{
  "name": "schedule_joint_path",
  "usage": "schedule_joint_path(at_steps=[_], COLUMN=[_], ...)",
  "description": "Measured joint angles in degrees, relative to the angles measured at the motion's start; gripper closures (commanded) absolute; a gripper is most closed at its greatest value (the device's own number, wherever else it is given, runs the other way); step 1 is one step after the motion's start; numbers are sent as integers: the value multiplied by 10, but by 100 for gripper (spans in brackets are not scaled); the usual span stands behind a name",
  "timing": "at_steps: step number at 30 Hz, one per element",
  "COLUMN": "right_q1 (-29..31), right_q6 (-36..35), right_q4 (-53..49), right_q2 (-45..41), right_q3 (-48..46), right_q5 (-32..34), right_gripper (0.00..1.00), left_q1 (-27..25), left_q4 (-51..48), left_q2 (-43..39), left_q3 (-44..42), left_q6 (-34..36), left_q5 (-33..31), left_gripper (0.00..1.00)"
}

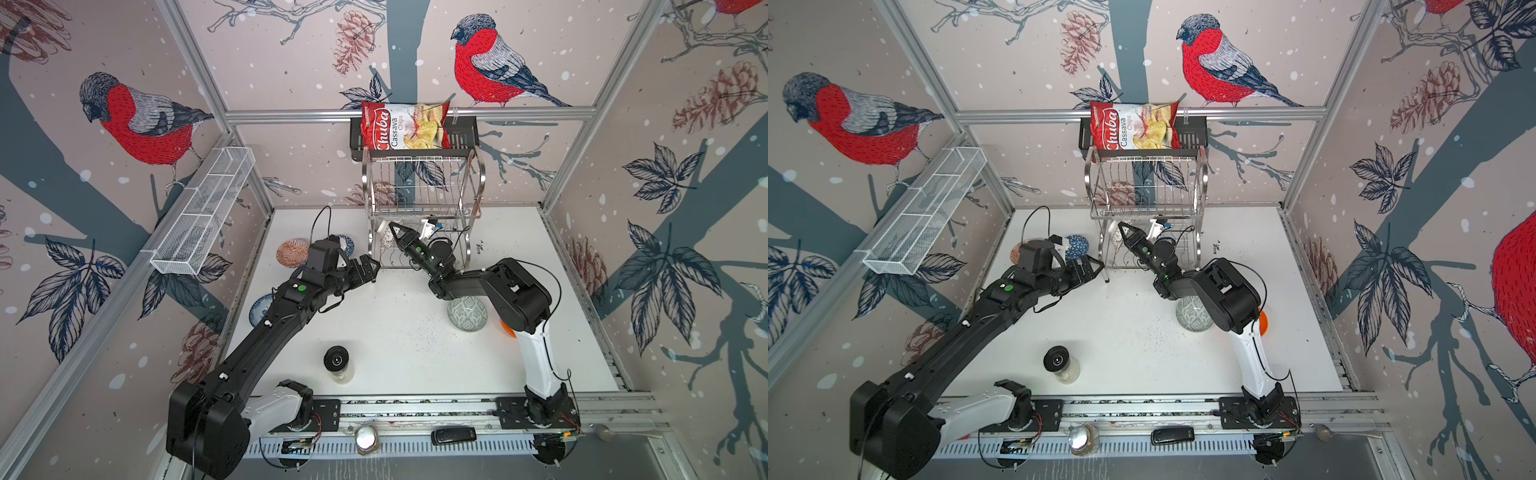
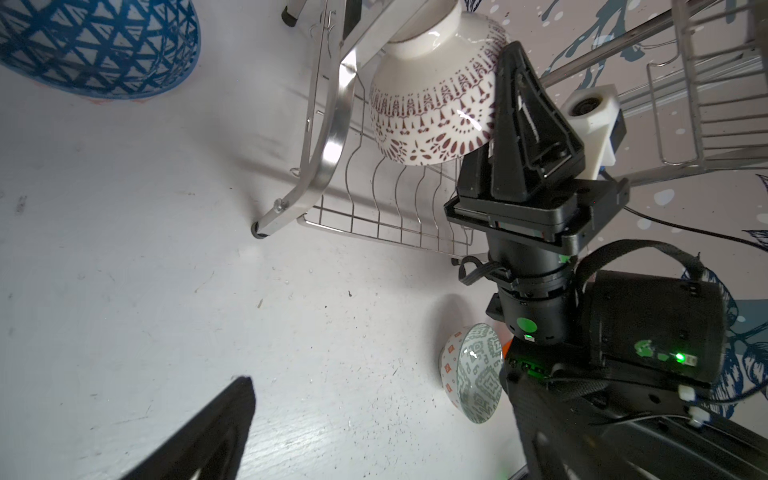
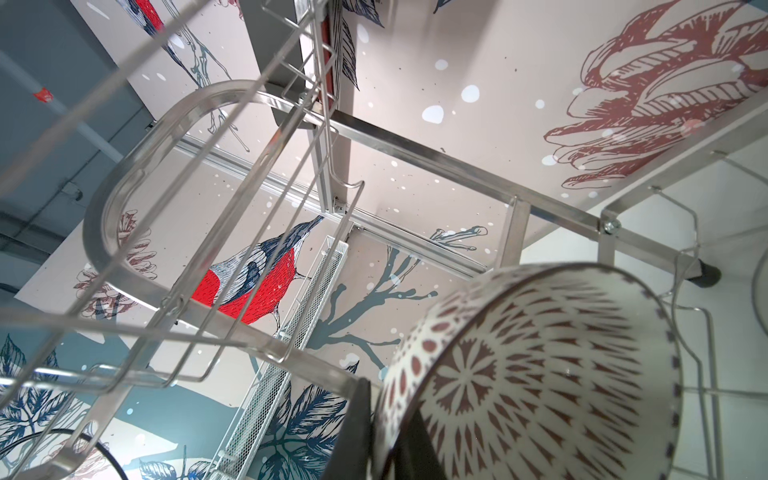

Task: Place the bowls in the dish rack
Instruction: 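Carry the bowl into the dish rack's lower tier with the right gripper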

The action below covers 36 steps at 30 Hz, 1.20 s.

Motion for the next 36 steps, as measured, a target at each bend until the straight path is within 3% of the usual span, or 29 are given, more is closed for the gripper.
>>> schedule_joint_path(at_steps=[10,36], right_q1=[-15,-54], right_q6=[5,14], right_q4=[-27,-114], right_q2=[38,152], right_q3=[43,221], right_q5=[-20,-78], right_gripper=[100,100], left_q1=[8,48], left_q4=[64,72], left_q2=[2,62], left_q3=[0,34], left_q6=[2,25], left_q5=[46,95], left_gripper=[3,3])
